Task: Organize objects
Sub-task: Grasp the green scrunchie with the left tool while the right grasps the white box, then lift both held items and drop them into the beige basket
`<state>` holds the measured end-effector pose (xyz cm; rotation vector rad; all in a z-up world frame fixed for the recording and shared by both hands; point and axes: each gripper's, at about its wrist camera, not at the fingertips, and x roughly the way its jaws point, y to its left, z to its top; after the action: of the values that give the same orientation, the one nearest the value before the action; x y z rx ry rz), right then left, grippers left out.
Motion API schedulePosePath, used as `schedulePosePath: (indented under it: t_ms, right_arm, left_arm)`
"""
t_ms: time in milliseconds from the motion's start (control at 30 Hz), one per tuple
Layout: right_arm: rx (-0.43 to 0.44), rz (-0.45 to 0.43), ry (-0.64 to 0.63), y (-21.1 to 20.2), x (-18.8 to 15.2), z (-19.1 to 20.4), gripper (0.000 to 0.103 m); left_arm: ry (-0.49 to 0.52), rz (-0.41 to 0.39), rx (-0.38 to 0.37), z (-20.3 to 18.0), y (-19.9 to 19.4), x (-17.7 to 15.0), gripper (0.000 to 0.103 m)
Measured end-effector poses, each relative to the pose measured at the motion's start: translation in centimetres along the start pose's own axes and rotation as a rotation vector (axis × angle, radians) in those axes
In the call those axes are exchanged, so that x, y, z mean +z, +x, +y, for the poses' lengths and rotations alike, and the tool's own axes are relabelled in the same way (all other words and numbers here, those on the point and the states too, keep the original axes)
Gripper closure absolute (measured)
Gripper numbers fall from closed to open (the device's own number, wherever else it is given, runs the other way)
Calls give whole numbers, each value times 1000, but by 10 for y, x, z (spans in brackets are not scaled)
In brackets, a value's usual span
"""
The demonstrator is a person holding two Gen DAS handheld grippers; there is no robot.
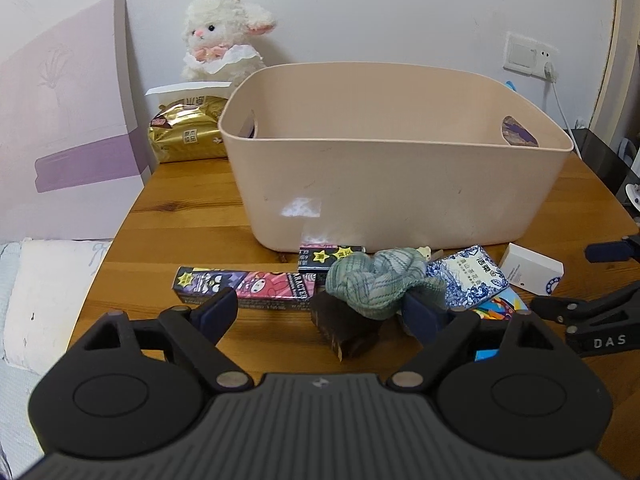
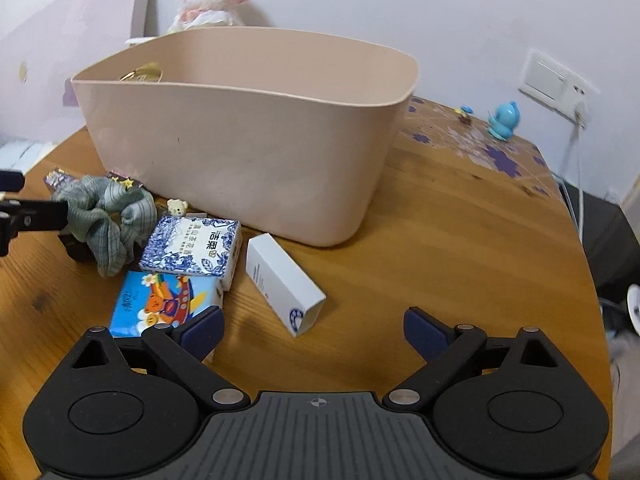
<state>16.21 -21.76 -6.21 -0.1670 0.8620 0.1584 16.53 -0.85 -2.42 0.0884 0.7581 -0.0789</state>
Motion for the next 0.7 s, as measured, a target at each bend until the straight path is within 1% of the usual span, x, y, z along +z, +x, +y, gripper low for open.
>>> schedulePosePath:
  t_ms: [133,167,200,267,300,333,400,433,500,533,567,600,633,667,700]
  right_arm:
    - [30,8,-11,9,5,-1,15]
    - [31,11,-14,11,6,-1,18]
    - [36,12,-16,12,6,-1,23]
    - [45,16,-13,14,7,-1,28]
    - [49,18,-10,14,6,-2,32]
    - [53,18,-7,14,6,-2,35]
    - [63,22,-5,16,7,-2,45]
    - [63,23,-2,16,7,-2,49]
    - [71,25,-3,17,9,0,63]
    - [75,26,-2,18,10,0,66]
    - [78,26,-5,17,10,2,74]
    - [83,28,-9,17,10,4,88]
    - [84,29,-12,16,10,5,89]
    - [88,28,-15,15,10,7,89]
    - [94,28,-15,15,10,8,90]
  left_arm:
    - [22,-2,-16,-5,4,2,13]
    - [26,-4,-20,-6,5,2,13]
    - [31,-6,-22,-8,6,3,15]
    - [41,-8,-35,-11,8,4,19]
    - [46,-9,-43,-12,9,4,24]
    - [51,-11,-52,-14,10,5,26]
    - [62,-14,-65,-17,11,6,34]
    - [70,-17,-71,-19,11,6,36]
    - [103,-29,-85,-24,11,6,53]
    - [124,-35,-90,-27,11,5,57]
    - [136,-39,-88,-29,11,4,63]
    - [147,-43,-88,-30,11,4,67]
    - [153,-47,-94,-31,11,3,71]
    - [158,-45,-105,-31,11,2,81]
    - [159,-41,-115,-30,12,2,83]
